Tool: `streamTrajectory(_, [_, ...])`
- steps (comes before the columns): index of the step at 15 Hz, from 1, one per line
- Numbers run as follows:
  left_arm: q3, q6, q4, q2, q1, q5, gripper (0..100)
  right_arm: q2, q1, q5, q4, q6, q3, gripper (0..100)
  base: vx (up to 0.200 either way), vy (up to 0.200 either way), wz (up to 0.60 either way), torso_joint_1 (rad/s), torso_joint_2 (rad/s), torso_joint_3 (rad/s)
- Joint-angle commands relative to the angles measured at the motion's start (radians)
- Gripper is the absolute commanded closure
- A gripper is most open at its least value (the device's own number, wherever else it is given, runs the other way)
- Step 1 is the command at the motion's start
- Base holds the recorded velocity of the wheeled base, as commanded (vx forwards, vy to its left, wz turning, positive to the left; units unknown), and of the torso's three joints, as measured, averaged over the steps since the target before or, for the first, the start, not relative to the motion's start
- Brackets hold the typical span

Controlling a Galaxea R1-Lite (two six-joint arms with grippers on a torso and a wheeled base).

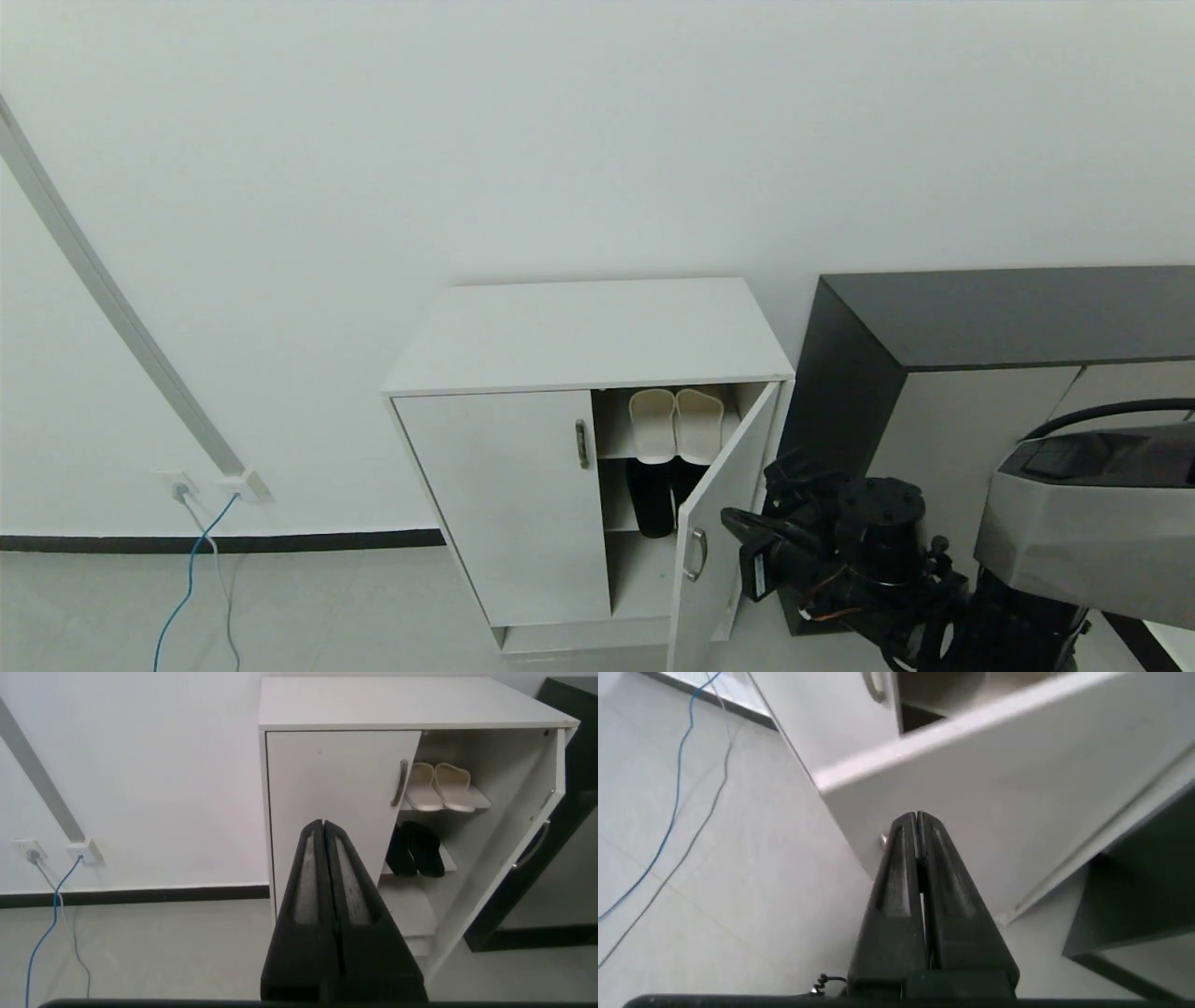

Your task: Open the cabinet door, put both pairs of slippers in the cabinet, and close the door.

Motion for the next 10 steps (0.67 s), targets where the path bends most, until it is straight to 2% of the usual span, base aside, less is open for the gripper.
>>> streamTrajectory(1, [0.000, 0.001, 0.000, 0.000, 0.000, 0.001, 100, 0.021, -0.004, 0.003, 0.005, -0.005, -0.001, 100, 0.000, 0.000, 0.00, 0.000, 0.00, 0.000])
streamTrajectory(4, [0.000, 0.001, 0.000, 0.000, 0.000, 0.001, 100, 0.081, -0.005, 0.000, 0.102, -0.028, -0.133, 100, 0.000, 0.000, 0.00, 0.000, 0.00, 0.000])
streamTrajectory(7, [0.000, 0.001, 0.000, 0.000, 0.000, -0.001, 100, 0.136, -0.011, -0.002, 0.109, -0.023, -0.256, 100, 0.000, 0.000, 0.00, 0.000, 0.00, 0.000])
streamTrajectory(10, [0.000, 0.001, 0.000, 0.000, 0.000, -0.001, 100, 0.194, -0.007, -0.003, 0.076, 0.040, -0.362, 100, 0.000, 0.000, 0.00, 0.000, 0.00, 0.000])
